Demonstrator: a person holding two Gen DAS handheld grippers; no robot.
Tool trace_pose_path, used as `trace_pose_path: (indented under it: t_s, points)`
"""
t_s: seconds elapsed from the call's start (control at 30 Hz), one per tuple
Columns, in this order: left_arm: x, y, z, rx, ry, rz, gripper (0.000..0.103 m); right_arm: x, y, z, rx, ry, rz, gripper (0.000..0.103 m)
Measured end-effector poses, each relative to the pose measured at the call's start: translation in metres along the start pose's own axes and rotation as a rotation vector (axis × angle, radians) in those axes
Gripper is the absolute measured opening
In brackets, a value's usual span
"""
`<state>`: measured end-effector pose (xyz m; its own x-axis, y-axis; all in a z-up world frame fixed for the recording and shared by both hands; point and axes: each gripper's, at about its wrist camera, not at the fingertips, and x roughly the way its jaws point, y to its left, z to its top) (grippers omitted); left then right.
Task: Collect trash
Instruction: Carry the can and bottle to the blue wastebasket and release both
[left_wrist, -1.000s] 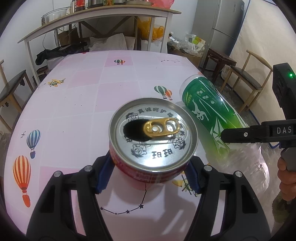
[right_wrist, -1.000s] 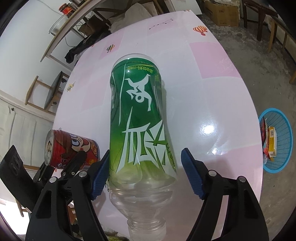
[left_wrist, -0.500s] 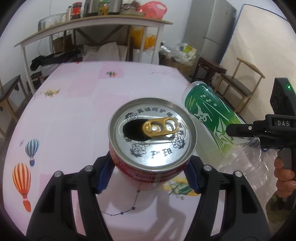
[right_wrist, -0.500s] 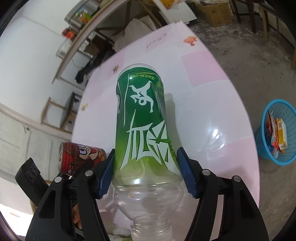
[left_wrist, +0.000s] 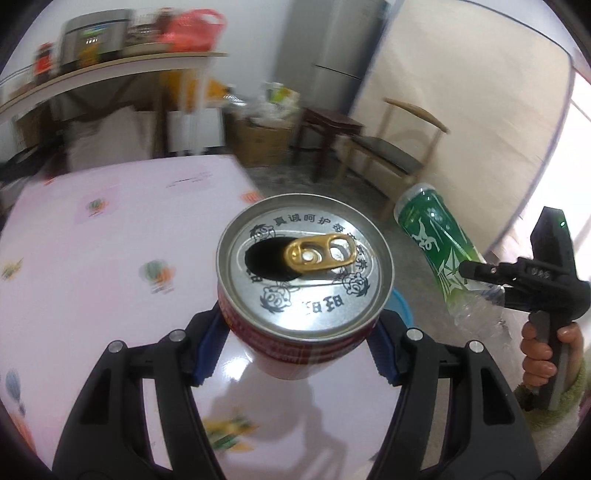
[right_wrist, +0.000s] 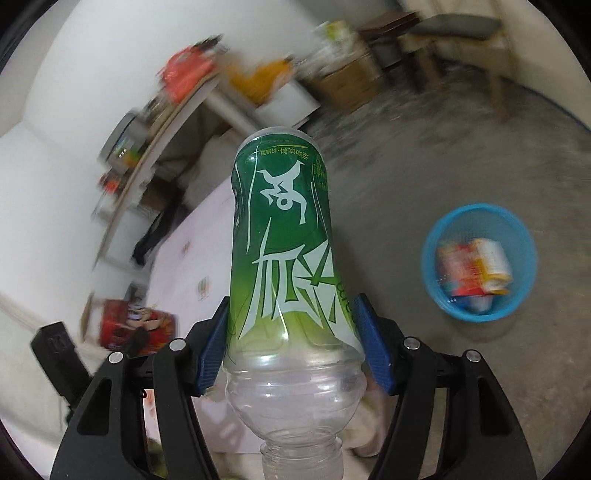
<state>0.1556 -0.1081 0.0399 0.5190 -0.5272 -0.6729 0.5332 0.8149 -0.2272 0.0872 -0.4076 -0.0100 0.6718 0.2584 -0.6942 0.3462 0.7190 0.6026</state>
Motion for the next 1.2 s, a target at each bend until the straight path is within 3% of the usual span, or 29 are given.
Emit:
trace_pose_path:
  t_s: [0.23, 0.4, 0.47, 0.6, 0.7, 0.77, 0.83, 1.0, 1.2]
  points:
    - [0.06, -0.068, 0.021, 0.117, 0.103, -0.101, 0.063, 0.001, -0.095, -0.003, 0.164, 0.014, -0.12, 0.064]
    - [0.122, -0.109, 0.033, 0.144, 0.256, -0.175, 0.063, 0.03, -0.144, -0.007, 0.245, 0.064, -0.177, 0.064]
    - [0.16, -0.127, 0.039, 0.14, 0.36, -0.201, 0.063, 0.038, -0.162, -0.007, 0.277, 0.073, -0.19, 0.064]
    - [0.225, -0.162, 0.042, 0.169, 0.495, -0.194, 0.063, 0.043, -0.19, -0.009, 0.337, 0.064, -0.19, 0.064]
    - [0.263, -0.179, 0.041, 0.143, 0.539, -0.209, 0.064, 0.04, -0.204, -0.016, 0.366, 0.063, -0.188, 0.064]
    - [0.292, -0.191, 0.038, 0.164, 0.557, -0.185, 0.077, 0.041, -0.212, -0.021, 0.387, 0.069, -0.194, 0.064]
    - [0.315, -0.191, 0.037, 0.142, 0.559, -0.13, 0.078, 0.042, -0.219, -0.026, 0.403, 0.074, -0.2, 0.064]
    - [0.319, -0.176, 0.037, 0.06, 0.576, -0.136, 0.078, 0.047, -0.235, -0.031, 0.43, 0.089, -0.213, 0.064]
    - [0.279, -0.154, 0.046, 0.075, 0.515, -0.124, 0.078, 0.06, -0.239, -0.028, 0.406, 0.11, -0.247, 0.064]
